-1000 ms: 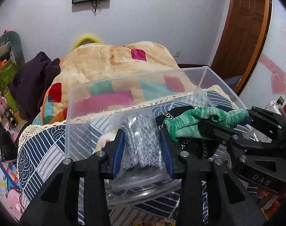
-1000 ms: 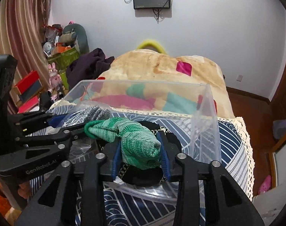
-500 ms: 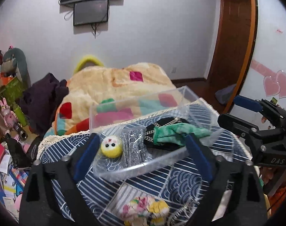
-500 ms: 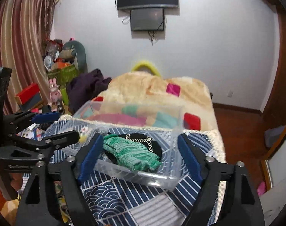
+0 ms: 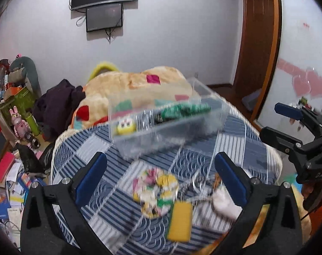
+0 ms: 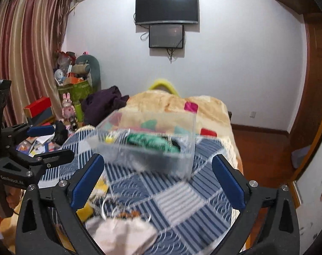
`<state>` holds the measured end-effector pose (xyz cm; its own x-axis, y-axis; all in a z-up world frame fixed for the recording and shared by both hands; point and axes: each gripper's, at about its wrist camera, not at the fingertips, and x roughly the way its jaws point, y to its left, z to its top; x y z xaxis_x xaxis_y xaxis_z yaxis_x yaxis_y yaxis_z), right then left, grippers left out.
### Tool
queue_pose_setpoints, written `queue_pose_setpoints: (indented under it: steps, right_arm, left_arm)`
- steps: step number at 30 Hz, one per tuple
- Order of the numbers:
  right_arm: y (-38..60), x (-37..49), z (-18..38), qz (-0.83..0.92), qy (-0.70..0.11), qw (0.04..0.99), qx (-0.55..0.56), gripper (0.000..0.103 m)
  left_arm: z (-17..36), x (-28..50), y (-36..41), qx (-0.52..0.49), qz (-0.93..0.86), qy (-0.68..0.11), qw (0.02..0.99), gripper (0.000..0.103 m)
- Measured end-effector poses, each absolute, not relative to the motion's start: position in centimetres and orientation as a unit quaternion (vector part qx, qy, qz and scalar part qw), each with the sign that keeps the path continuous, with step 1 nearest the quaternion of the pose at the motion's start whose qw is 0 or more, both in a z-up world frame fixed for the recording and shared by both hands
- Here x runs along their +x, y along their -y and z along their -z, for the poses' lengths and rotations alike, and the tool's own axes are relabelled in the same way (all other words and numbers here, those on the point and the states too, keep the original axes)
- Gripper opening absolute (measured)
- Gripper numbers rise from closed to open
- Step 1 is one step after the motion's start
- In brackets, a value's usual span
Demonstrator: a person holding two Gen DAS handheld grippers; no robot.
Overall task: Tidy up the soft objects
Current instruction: 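Grasp the yellow sponge with the left tool while the right tool grasps the white cloth bag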
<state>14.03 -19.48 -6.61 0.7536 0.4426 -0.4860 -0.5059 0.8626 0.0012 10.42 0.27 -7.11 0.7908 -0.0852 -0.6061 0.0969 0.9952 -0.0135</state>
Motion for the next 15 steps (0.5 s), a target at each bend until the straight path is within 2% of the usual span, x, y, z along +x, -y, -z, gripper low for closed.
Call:
queue_pose_setpoints:
  steps: [13, 14, 15]
  right_arm:
    - [19.0, 12.4, 13.6, -0.274, -0.351, 0.893, -0.061, 0.101]
    - [19.0, 12.4, 14.0, -0.275, -0.358, 0.891, -0.056, 0.101]
    - [19.1, 12.4, 14.5, -0.276, -0.365, 0.888, -0.052, 0.101]
  left_arm:
    - [13.5, 8.5, -0.3, -0.046, 0.061, -0.400, 0.913, 0.102]
    - [14.1, 8.3, -0.2, -0.045, 0.061, -0.404, 0.911, 0.101]
    - [14.4, 8.1, -0.2, -0.043, 0.062, -0.407, 0.910, 0.094]
